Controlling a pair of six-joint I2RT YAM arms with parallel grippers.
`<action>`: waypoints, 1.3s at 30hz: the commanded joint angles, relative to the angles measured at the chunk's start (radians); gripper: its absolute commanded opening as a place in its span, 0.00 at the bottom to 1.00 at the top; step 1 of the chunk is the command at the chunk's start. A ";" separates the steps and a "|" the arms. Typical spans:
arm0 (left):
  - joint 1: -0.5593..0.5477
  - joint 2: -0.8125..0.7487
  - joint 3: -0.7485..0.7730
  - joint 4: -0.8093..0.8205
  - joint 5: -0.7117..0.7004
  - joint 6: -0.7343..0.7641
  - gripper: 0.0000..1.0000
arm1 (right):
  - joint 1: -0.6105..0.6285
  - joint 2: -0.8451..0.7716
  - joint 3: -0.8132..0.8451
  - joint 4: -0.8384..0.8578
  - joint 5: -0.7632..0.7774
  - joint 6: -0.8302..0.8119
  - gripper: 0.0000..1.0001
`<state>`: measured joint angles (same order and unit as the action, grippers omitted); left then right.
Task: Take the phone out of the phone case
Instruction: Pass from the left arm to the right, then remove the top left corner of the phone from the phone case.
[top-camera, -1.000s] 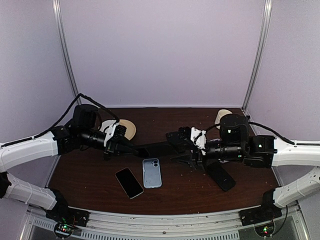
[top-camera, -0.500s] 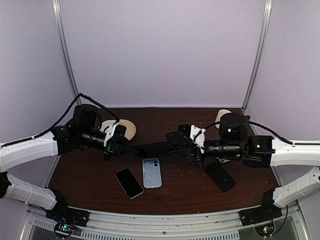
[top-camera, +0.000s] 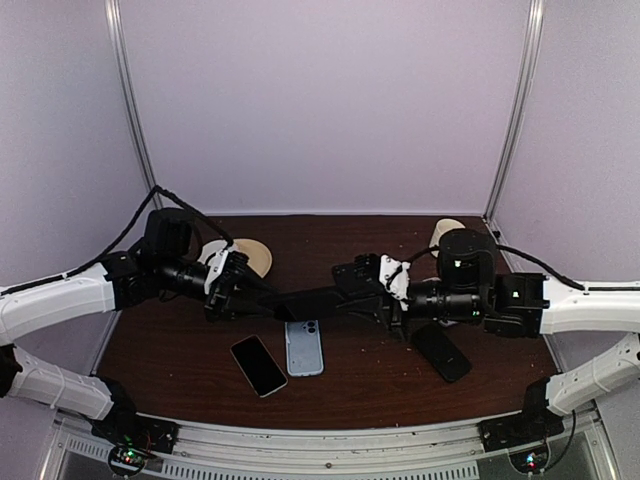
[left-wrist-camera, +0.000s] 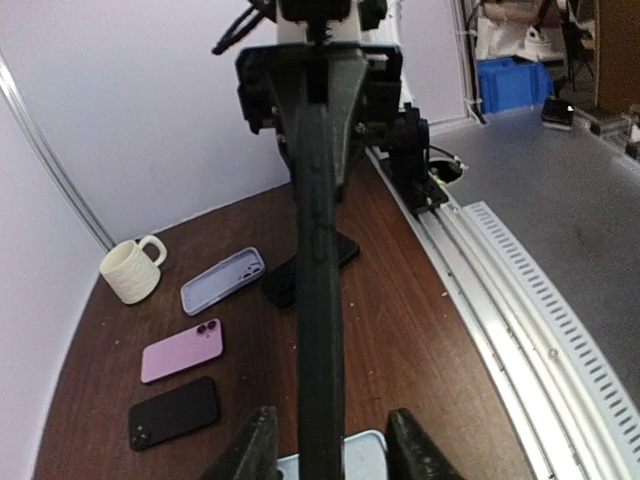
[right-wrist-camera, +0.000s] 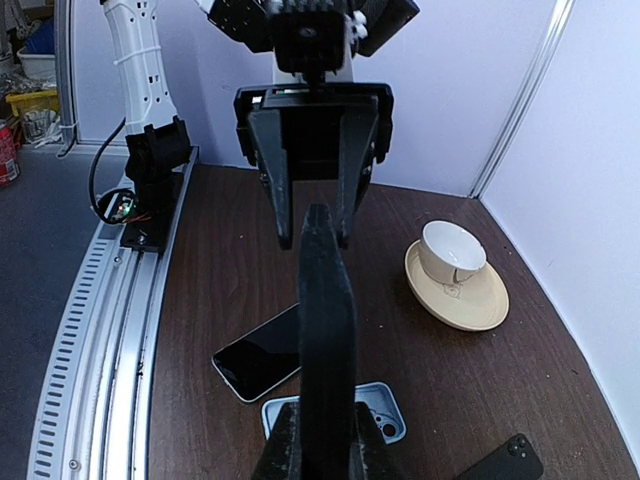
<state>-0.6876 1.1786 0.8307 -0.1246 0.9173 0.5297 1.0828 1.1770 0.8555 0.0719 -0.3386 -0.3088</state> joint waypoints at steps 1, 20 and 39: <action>0.005 -0.040 0.010 0.023 0.063 0.090 0.51 | 0.004 -0.009 -0.008 0.030 0.023 0.007 0.00; 0.006 -0.128 -0.008 -0.263 0.148 0.365 0.62 | 0.003 -0.172 -0.136 0.083 -0.067 -0.134 0.00; -0.057 -0.030 0.000 -0.232 0.244 0.311 0.49 | 0.003 -0.124 -0.055 0.022 -0.224 -0.240 0.00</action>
<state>-0.7322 1.1374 0.8230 -0.3668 1.1259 0.8497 1.0824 1.0554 0.7425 0.0238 -0.5373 -0.5312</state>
